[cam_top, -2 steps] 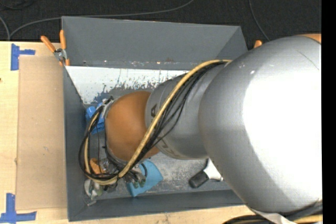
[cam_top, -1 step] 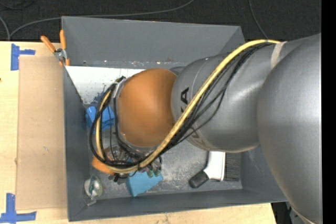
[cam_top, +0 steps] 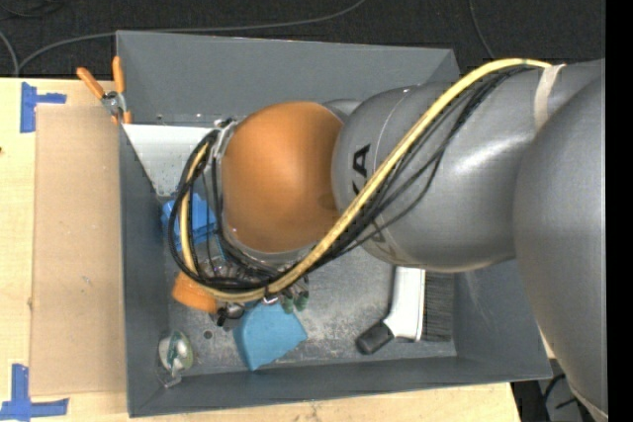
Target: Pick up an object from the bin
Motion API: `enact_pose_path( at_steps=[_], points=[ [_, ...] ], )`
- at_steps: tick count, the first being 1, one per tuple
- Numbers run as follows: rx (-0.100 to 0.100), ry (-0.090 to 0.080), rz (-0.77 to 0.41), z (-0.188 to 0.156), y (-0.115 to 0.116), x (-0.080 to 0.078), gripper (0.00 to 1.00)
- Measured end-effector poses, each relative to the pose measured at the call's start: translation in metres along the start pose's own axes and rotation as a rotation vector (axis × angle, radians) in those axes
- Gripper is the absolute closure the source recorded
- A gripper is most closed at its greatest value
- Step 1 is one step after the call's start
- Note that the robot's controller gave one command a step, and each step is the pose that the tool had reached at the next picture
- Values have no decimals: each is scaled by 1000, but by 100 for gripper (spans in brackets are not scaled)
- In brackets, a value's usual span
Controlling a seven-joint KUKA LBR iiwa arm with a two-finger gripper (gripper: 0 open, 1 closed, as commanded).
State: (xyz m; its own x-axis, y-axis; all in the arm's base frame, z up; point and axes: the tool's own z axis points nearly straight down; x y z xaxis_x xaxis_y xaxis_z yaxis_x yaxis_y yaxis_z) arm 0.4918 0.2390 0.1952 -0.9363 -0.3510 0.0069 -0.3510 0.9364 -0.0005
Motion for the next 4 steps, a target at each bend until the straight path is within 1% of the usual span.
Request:
enact_pose_path(
  at_steps=[1,2,3,4],
  points=[
    [-1,-4,15,9,-1,-8,100],
    [0,4,-108,127,5,5,100],
    [-1,-19,-1,34,-8,-6,100],
    [0,5,-10,23,-8,2,100]
  ],
)
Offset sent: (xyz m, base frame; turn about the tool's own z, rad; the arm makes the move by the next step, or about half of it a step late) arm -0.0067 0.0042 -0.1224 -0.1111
